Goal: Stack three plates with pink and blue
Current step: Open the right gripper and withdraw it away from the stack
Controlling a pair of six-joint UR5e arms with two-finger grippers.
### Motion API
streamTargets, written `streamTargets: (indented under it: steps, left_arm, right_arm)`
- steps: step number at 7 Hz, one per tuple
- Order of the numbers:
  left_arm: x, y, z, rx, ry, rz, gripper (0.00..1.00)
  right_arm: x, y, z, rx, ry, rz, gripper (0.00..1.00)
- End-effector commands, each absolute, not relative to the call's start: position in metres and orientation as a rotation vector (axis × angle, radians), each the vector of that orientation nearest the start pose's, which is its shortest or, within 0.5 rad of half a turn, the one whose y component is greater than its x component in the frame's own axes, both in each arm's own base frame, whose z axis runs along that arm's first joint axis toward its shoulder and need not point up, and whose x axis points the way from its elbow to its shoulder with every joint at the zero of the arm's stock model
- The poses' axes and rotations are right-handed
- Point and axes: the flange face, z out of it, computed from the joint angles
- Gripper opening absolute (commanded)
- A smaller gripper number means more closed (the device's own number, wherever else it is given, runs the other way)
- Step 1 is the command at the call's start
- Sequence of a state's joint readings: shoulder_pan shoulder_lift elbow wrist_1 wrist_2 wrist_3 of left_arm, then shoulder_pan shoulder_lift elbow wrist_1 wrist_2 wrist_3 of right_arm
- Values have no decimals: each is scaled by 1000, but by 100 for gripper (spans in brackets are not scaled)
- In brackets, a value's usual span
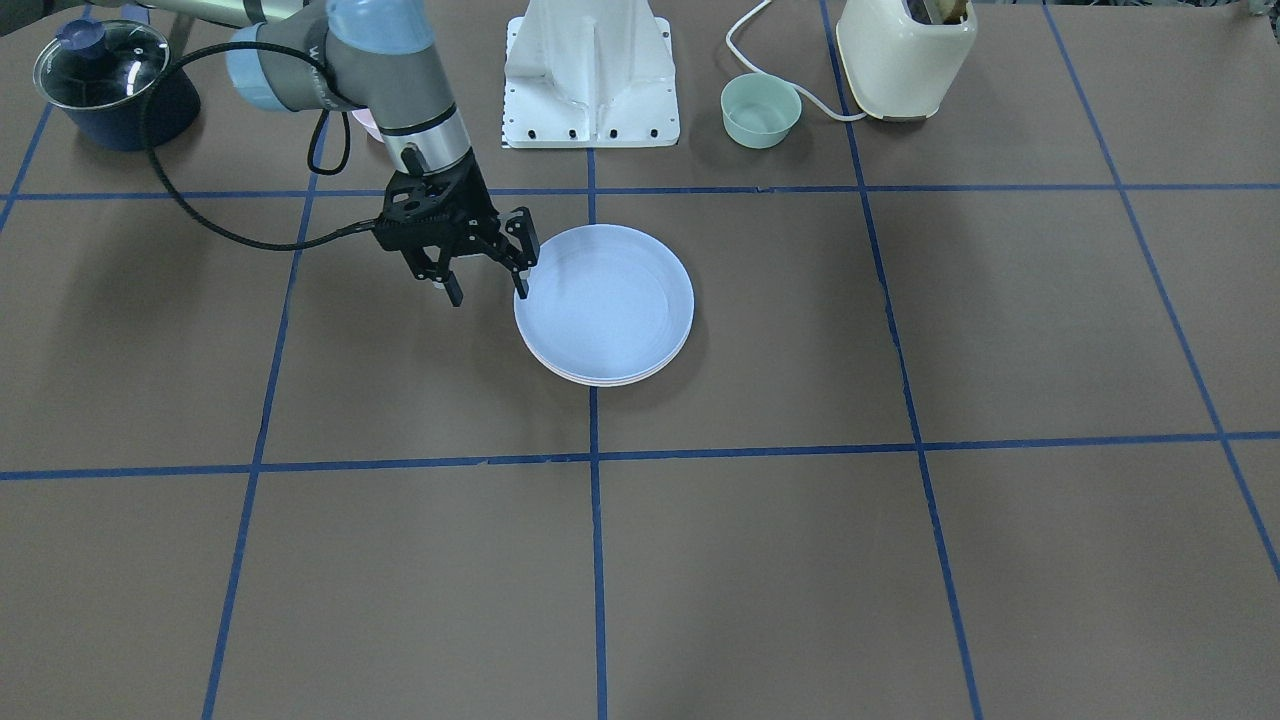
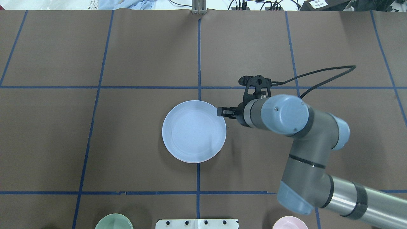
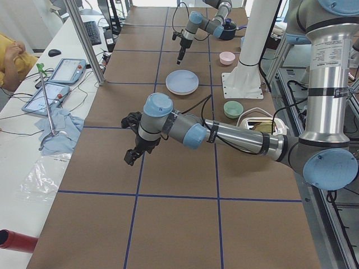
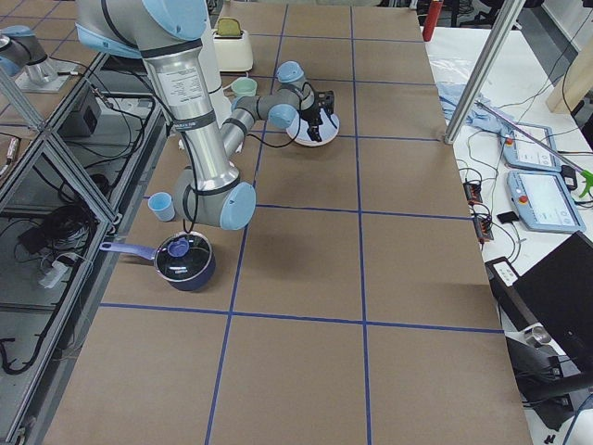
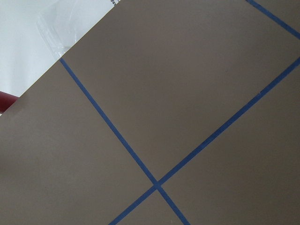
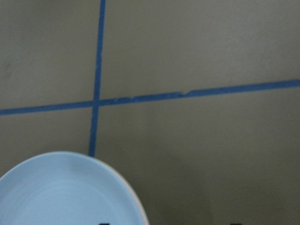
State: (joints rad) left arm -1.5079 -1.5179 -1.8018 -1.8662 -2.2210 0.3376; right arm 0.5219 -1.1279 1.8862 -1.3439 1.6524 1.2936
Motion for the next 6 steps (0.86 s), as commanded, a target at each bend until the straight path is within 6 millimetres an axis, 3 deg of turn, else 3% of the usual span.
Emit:
streamTargets:
  steps: [1, 2, 4, 5, 6]
  left_arm:
    - [-69, -467, 626, 404, 588, 432, 100]
    - [-103, -460, 635, 385, 584, 344, 100]
    - [-107, -456, 640, 256, 614, 288, 100]
    - [-104, -451, 646, 223, 659, 274, 100]
    - [-101, -444, 646, 219, 697, 269, 100]
  right_arm:
    - [-341, -496, 264, 275, -839, 32, 100]
    - [-274, -529, 284, 257, -815, -60, 100]
    - [-148, -555, 385, 213, -789, -134, 100]
    - [-82, -543, 442, 196, -825, -205, 100]
    - [-42, -522, 511, 167, -796, -260, 100]
